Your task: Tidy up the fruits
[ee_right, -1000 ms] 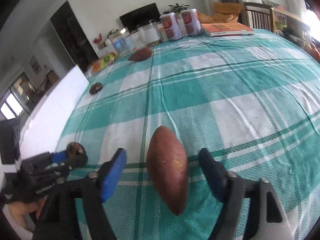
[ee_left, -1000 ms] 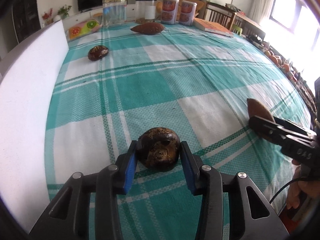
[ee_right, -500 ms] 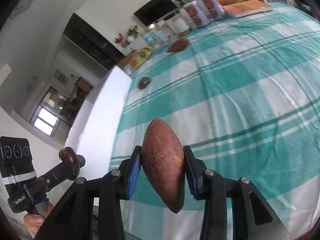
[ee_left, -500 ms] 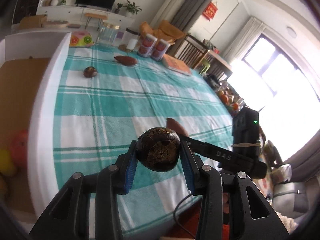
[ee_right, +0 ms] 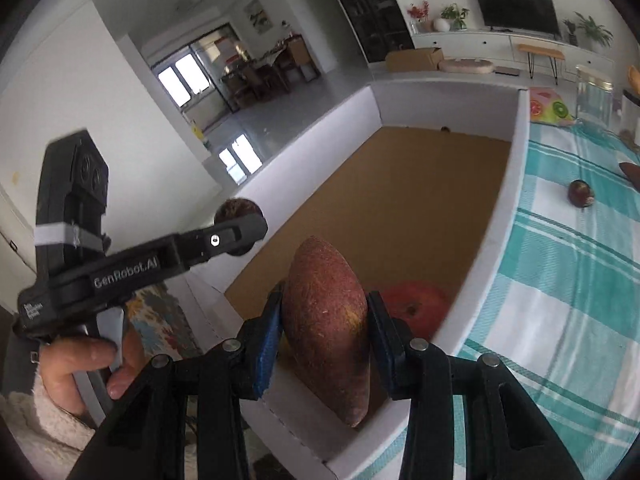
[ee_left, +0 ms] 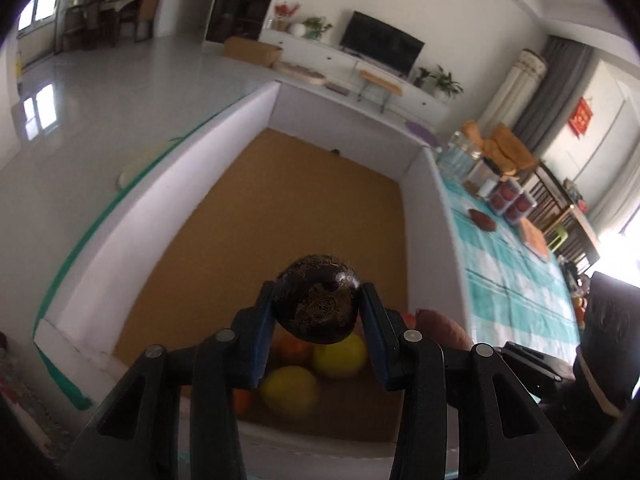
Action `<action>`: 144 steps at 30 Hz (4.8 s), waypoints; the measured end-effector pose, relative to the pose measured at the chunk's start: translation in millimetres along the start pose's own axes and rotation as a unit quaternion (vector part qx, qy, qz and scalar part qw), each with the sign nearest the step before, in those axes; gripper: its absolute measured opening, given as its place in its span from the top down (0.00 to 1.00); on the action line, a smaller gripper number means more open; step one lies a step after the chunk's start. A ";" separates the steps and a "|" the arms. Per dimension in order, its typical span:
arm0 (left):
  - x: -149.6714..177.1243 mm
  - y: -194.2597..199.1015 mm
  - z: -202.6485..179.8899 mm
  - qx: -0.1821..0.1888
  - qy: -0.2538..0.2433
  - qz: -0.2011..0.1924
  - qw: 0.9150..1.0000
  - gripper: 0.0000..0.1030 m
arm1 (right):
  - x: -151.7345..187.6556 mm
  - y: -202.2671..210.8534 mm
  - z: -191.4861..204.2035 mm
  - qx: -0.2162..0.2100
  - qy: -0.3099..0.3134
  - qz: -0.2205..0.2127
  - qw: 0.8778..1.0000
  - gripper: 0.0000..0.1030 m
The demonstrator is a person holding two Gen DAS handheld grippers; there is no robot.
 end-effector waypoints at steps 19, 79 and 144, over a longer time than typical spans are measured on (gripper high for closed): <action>7.8 1.2 -91.3 0.013 -0.062 -0.076 0.995 0.07 | 100.3 80.3 -139.8 0.240 -0.098 -0.127 0.957 0.00; 93.1 -162.0 -262.1 0.054 -0.221 0.112 0.967 0.06 | 201.5 120.6 -271.2 0.263 -0.340 -0.122 0.894 0.00; 88.3 -189.8 -267.8 -0.036 -0.262 0.057 0.963 0.09 | 201.2 120.9 -272.8 0.260 -0.340 -0.125 0.895 0.00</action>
Point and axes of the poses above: each gripper's, at about its wrist camera, not at the fingertips, and y roughly against the way its jaws point, z to its left, x to its underside, the point moved 2 cm from there along -y, roughly the way its jaws point, and after that the axes turned 9 degrees about z, right-handed, at the moved point
